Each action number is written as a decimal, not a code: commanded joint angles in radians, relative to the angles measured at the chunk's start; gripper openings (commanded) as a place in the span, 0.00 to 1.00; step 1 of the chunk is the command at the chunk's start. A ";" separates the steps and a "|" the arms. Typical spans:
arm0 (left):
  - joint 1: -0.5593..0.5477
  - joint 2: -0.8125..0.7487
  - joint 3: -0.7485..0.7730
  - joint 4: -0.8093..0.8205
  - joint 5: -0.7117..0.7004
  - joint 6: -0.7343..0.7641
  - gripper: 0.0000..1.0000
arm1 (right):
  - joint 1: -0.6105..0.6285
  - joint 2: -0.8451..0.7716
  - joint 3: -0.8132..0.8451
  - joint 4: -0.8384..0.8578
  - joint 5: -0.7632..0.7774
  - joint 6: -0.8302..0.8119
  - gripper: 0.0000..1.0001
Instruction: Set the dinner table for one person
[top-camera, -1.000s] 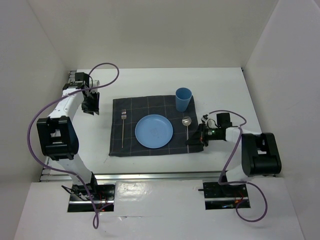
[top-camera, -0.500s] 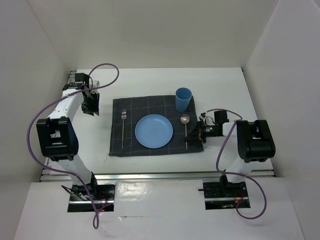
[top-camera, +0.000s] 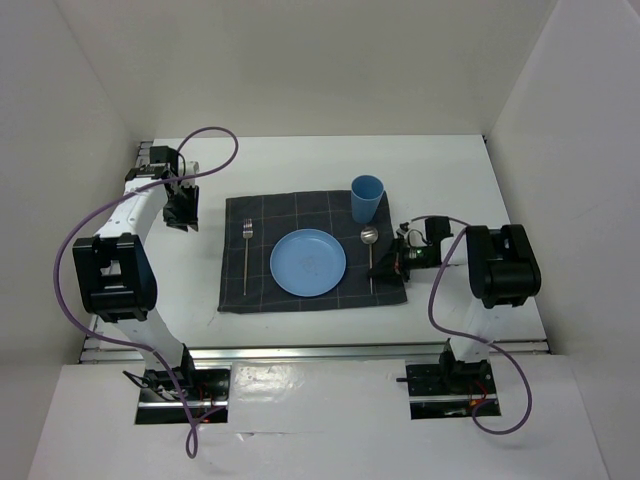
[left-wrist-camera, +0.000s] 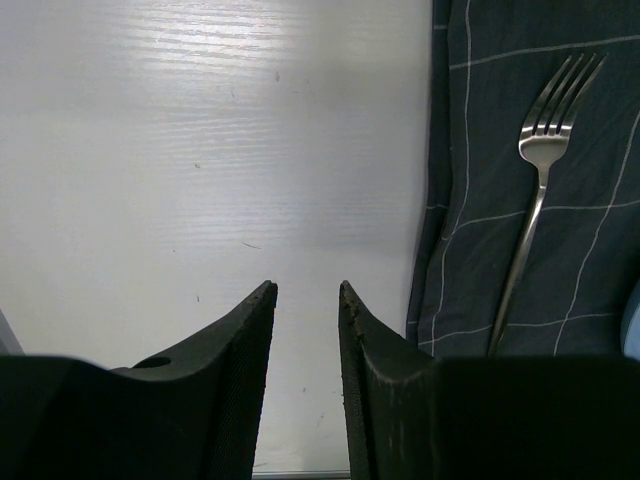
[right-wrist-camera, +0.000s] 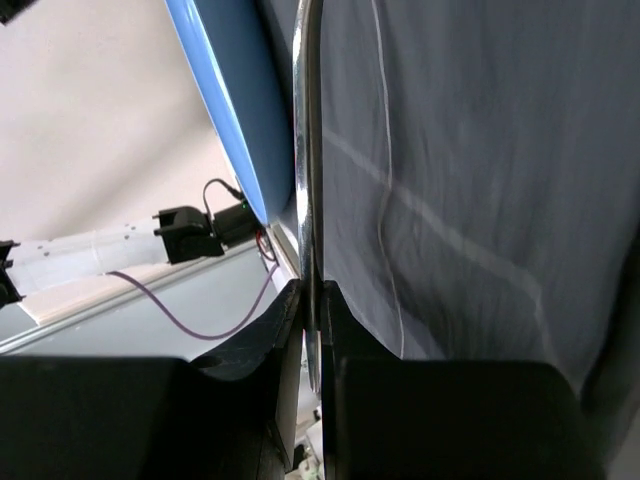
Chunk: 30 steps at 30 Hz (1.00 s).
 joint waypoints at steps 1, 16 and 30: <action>-0.002 -0.025 0.005 0.006 0.025 0.011 0.39 | -0.004 0.049 0.086 0.017 -0.011 -0.032 0.13; -0.002 -0.025 0.003 0.006 0.016 0.011 0.39 | -0.004 0.120 0.163 -0.057 -0.029 -0.079 0.15; -0.002 -0.016 -0.008 0.006 0.027 0.011 0.39 | -0.004 0.100 0.106 -0.106 0.006 -0.102 0.34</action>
